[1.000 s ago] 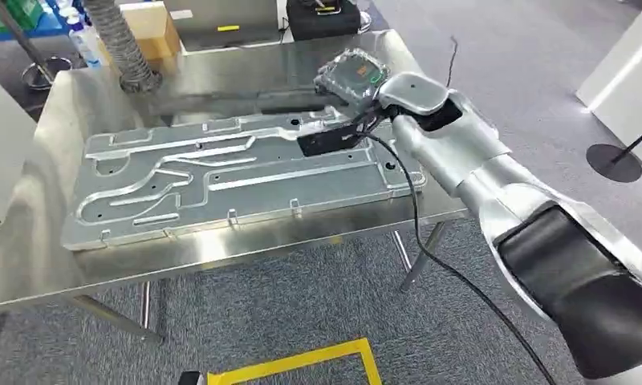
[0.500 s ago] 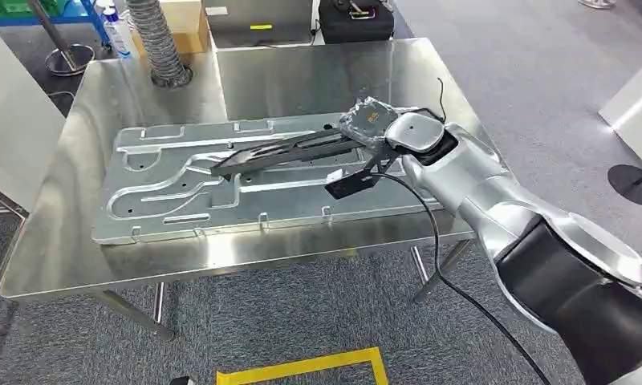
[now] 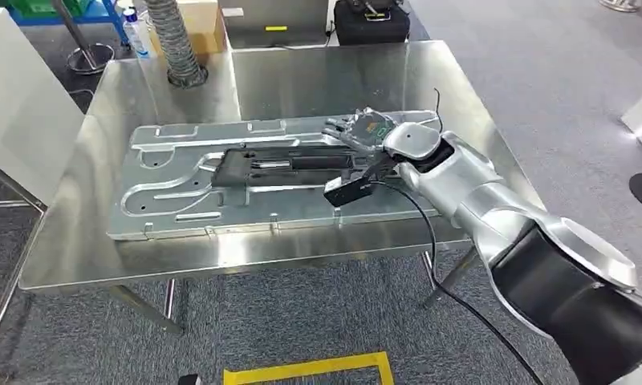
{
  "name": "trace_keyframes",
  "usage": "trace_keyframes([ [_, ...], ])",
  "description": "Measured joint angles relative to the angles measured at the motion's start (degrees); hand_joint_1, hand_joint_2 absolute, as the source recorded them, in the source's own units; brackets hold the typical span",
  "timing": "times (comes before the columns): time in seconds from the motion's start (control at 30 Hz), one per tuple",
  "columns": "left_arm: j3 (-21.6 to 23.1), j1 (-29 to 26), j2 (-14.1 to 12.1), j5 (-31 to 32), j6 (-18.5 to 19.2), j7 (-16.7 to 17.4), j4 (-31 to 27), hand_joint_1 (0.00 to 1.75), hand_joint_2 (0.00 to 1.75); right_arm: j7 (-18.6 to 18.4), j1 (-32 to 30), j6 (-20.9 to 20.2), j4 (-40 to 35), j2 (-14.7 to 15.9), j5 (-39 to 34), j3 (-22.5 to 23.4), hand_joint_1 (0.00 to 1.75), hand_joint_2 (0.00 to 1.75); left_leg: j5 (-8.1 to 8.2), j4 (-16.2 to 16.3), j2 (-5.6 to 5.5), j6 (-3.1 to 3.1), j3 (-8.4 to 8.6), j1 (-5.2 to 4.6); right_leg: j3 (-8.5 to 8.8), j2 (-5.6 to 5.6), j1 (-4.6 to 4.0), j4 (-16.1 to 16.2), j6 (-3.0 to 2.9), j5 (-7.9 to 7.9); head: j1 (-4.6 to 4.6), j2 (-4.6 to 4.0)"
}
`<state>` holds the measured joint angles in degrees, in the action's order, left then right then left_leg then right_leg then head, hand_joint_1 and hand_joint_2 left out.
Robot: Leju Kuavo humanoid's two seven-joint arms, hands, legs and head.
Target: Take the parts from the cabinet and place them on the table.
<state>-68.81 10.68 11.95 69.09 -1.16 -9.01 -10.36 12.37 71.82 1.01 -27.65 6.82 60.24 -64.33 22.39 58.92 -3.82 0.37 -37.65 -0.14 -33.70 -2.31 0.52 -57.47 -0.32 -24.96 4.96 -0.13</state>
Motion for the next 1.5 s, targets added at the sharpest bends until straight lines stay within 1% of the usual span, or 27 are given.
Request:
trace_keyframes([
  [0.07, 0.02, 0.30, 0.00, 0.09, -0.85, 1.55, 0.00, 0.00, 0.00, 0.20, 0.06, -0.02, -0.02, 0.80, -0.09, 0.20, 0.00, 0.00, 3.74, 5.14, 1.71, -1.25, -2.01, 0.01, 0.65, -0.81, -0.14, 0.48, -0.57, 0.31, 0.00, 0.00],
  [0.13, 0.02, 0.35, 0.00, 0.50, -2.12, 3.15, 0.00, 0.00, 0.00, 0.52, -0.26, -0.26, -0.09, 1.95, -0.11, 0.20, 0.00, 0.00, 8.26, 14.00, 2.45, -2.02, -6.07, 0.49, 0.63, -1.39, -0.28, 0.44, -0.52, 0.33, 0.02, 0.00],
  [0.17, 0.00, 0.25, 0.00, 0.50, -2.30, 3.55, 0.00, 0.00, 0.00, 0.55, -0.57, -0.39, -0.11, 2.49, -0.11, 0.24, 0.00, 0.00, 8.84, 16.22, 2.55, -2.38, -7.01, 0.75, 0.53, -1.80, -0.27, 0.39, -0.47, 0.36, 0.02, 0.00],
  [0.23, -0.02, 0.20, 0.00, 0.55, -2.34, 3.65, 0.00, 0.00, 0.00, 0.55, -1.03, -0.37, -0.11, 3.24, -0.11, 0.44, 0.00, 0.00, 6.50, 12.62, 2.65, -2.97, -4.73, 1.39, 0.32, -2.05, -0.07, 0.15, -0.12, 0.42, 0.02, 0.00],
  [0.3, 0.00, 0.25, 0.00, 0.66, -2.25, 3.65, 0.00, 0.00, 0.00, 0.55, -0.97, -0.33, -0.11, 3.30, -0.13, 0.79, 0.00, 0.00, 2.59, 2.98, 2.60, -3.50, 1.02, 2.12, 0.03, -2.12, 0.29, -0.48, 0.59, 0.28, 0.00, 0.00],
  [0.33, 0.00, 0.31, 0.02, 0.68, -2.12, 3.65, 0.00, 0.00, 0.00, 0.55, -0.92, -0.31, -0.20, 3.30, -0.13, 0.99, 0.00, 0.00, 2.87, 1.11, 1.81, -3.43, 1.74, 2.03, -0.24, -2.05, 0.28, -0.89, 1.15, 0.20, 0.02, 0.00],
  [0.37, 0.00, 0.26, 0.20, 0.68, -1.97, 3.59, 0.02, 0.00, 0.00, 0.55, -0.89, -0.28, -0.26, 3.30, -0.20, 1.12, 0.00, 0.00, 1.69, 0.40, 1.46, -2.12, 1.73, 1.81, -0.50, -1.72, 0.09, -1.50, 1.61, 0.19, -0.02, 0.00],
  [0.5, -0.02, 0.19, 0.13, 0.68, -1.62, 3.68, 0.00, 0.00, 0.00, 0.55, -1.34, -0.33, -0.24, 3.26, -0.28, 1.38, 0.00, 0.00, 0.29, 0.18, 1.67, 0.61, 1.11, 1.18, -1.26, -1.71, 0.87, -1.33, 3.12, 0.28, 0.00, 0.00],
  [0.57, -0.04, 0.38, 0.11, 0.63, -1.51, 3.68, 0.00, 0.00, 0.00, 0.46, -1.44, -0.37, -0.13, 2.56, -0.42, 1.97, 0.00, 0.00, -0.53, 0.05, 1.58, 1.34, 0.14, 1.00, -2.83, 0.15, 1.03, -6.18, 2.78, -5.15, 0.00, 0.00],
  [0.63, -0.04, 0.46, 0.13, 0.63, -1.40, 3.68, 0.00, 0.00, 0.00, 0.28, -1.43, -0.42, 0.02, 1.94, -0.46, 2.41, 0.00, 0.00, -1.33, 0.07, 1.59, 1.83, -0.93, 0.60, -5.52, 1.39, 0.72, -15.91, 2.49, -10.53, 0.00, 0.00],
  [0.67, -0.04, 0.39, 0.13, 0.61, -1.29, 3.70, 0.00, 0.00, 0.00, 0.09, -1.51, -0.46, 0.13, 1.58, -0.44, 2.62, 0.00, 0.00, -1.77, 0.08, 1.56, 2.01, -1.45, 0.31, -5.91, 1.55, 0.62, -18.91, 2.23, -11.63, 0.00, 0.00],
  [0.73, -0.04, 0.32, 0.13, 0.55, -1.23, 3.70, 0.00, 0.00, 0.00, -0.24, -1.52, -0.33, 0.31, 0.94, -0.44, 3.08, 0.00, 0.00, -2.69, 0.09, 1.55, 2.27, -2.51, -0.20, -3.19, 1.56, 0.20, -16.72, 1.43, -10.11, 0.00, 0.00],
  [0.8, -0.07, 0.31, 0.13, 0.50, -1.18, 3.70, 0.00, 0.00, 0.00, -0.44, -1.22, -0.13, 0.35, 0.46, -0.48, 3.85, 0.00, 0.00, -3.62, 0.10, 1.55, 2.24, -3.32, -0.52, 3.26, 1.32, -0.85, -7.17, 0.00, -6.57, 0.00, 0.00],
  [0.83, -0.07, 0.29, 0.26, 0.50, -1.12, 3.68, 0.00, 0.00, 0.00, -0.59, -0.73, 0.00, 0.37, 0.24, -0.65, 4.35, 0.00, 0.00, -4.11, 0.10, 1.63, 2.22, -3.61, -0.50, 6.36, -0.01, -1.69, -2.42, -1.09, -6.85, 0.00, 0.00],
  [0.87, -0.09, 0.26, 0.33, 0.46, -1.07, 3.65, 0.00, 0.00, 0.00, -0.74, -0.27, 0.20, 0.37, 0.02, -0.83, 4.96, 0.00, 0.00, -4.66, 0.05, 1.76, 1.84, -3.95, -0.70, 7.12, -0.89, -1.83, -0.55, -0.96, -7.22, 0.00, 0.00],
  [0.97, -0.15, -0.15, 0.40, 0.13, -0.70, 3.61, 0.00, 0.00, 0.00, -2.38, 0.75, 0.92, 0.68, -0.11, -0.89, 6.36, 0.00, 0.00, -6.50, -1.11, 2.45, 1.02, -3.75, -0.19, 6.11, -0.19, -2.37, -0.42, -0.99, -5.51, 0.00, 0.00],
  [1.0, -0.18, -0.33, 0.35, -0.02, -0.59, 3.61, 0.00, 0.00, 0.00, -3.04, 0.79, 1.07, 0.92, -0.11, -0.90, 6.80, 0.00, 0.00, -6.98, -1.64, 2.36, 0.67, -3.90, -0.58, 5.83, -0.05, -1.59, 0.82, -1.24, -4.04, 0.00, 0.00],
  [1.03, -0.20, -0.47, 0.29, -0.11, -0.46, 3.57, 0.00, 0.00, 0.00, -3.65, 1.04, 1.18, 1.25, -0.11, -0.94, 7.26, 0.00, 0.00, -4.87, -0.91, 2.49, 0.23, -4.44, -0.32, 5.36, -0.31, -1.40, 1.38, -0.97, -2.86, 0.00, 0.00],
  [1.07, -0.22, -0.64, 0.18, -0.15, -0.33, 3.59, 0.00, 0.00, 0.00, -3.89, 1.33, 1.27, 1.51, -0.11, -0.98, 7.83, 0.00, 0.00, -0.72, 1.79, 2.53, -0.25, -5.29, -0.20, 4.40, -0.17, -1.25, 1.51, -1.35, -1.93, 0.00, 0.00],
  [1.13, -0.24, -0.87, 0.05, -0.15, -0.22, 3.59, 0.00, 0.00, 0.00, -4.15, 1.68, 1.49, 2.06, 0.07, -1.03, 8.77, 0.00, 0.00, 6.31, 10.15, 2.66, -1.20, -6.83, 0.39, 2.54, -0.05, -1.10, 1.50, -1.08, -0.41, 0.00, 0.00],
  [1.17, -0.26, -0.98, -0.02, -0.15, -0.20, 3.57, 0.00, 0.00, 0.00, -4.22, 1.77, 1.49, 2.47, 0.50, -1.03, 9.09, 0.00, 0.00, 7.61, 13.96, 2.71, -1.66, -7.22, 0.72, 1.61, -0.06, -0.95, 1.42, -0.89, 0.32, 0.00, 0.00],
  [1.2, -0.26, -1.10, -0.11, -0.15, -0.16, 3.57, 0.00, 0.00, 0.00, -4.22, 1.78, 1.49, 2.76, 1.02, -1.03, 9.36, 0.00, 0.00, 6.83, 16.67, 2.82, -2.03, -7.10, 1.03, 0.59, -0.06, -0.76, 1.33, -0.56, 1.07, 0.00, 0.00],
  [1.23, -0.26, -1.16, -0.15, -0.15, -0.11, 3.59, 0.00, 0.00, 0.00, -4.20, 1.78, 1.49, 2.91, 1.59, -1.03, 9.51, 0.00, 0.00, 4.83, 17.05, 2.85, -2.47, -6.06, 1.44, -0.51, -0.06, -0.47, 1.14, -0.19, 1.79, 0.00, 0.00],
  [1.3, -0.26, -1.14, -0.19, -0.15, -0.07, 3.57, 0.00, 0.00, 0.00, -4.22, 1.82, 1.51, 3.11, 2.32, -1.03, 9.88, 0.00, 0.00, 1.78, 11.40, 2.85, -3.42, -0.66, 2.31, -2.58, 0.07, 0.18, 0.38, 0.76, 2.89, 0.00, 0.00],
  [1.37, -0.28, -1.04, -0.15, -0.15, -0.02, 3.59, 0.02, 0.00, 0.00, -4.28, 2.20, 1.57, 3.15, 2.73, -1.01, 10.36, 0.00, 0.00, 5.80, 1.59, 1.72, -4.28, 6.52, 2.56, -4.49, 0.55, 0.34, -1.03, 1.78, 3.53, 0.02, 0.00],
  [1.4, -0.28, -1.04, -0.17, -0.15, -0.02, 3.57, 0.00, 0.00, 0.00, -4.33, 2.28, 1.62, 3.21, 2.82, -0.98, 10.47, 0.00, 0.00, 6.03, 1.14, 1.51, -2.21, 6.11, 2.23, -4.69, 0.63, 0.50, -1.20, 2.20, 4.04, 0.00, 0.00],
  [1.5, -0.28, -1.32, -0.39, -0.15, -0.05, 3.61, 0.00, 0.00, 0.00, -4.46, 1.81, 1.64, 3.67, 2.82, -0.96, 10.56, 0.00, 0.00, 4.72, 0.50, 2.15, -0.23, 5.09, 1.45, -4.97, 1.02, 1.33, -0.59, 3.72, 5.75, 0.00, -0.02],
])
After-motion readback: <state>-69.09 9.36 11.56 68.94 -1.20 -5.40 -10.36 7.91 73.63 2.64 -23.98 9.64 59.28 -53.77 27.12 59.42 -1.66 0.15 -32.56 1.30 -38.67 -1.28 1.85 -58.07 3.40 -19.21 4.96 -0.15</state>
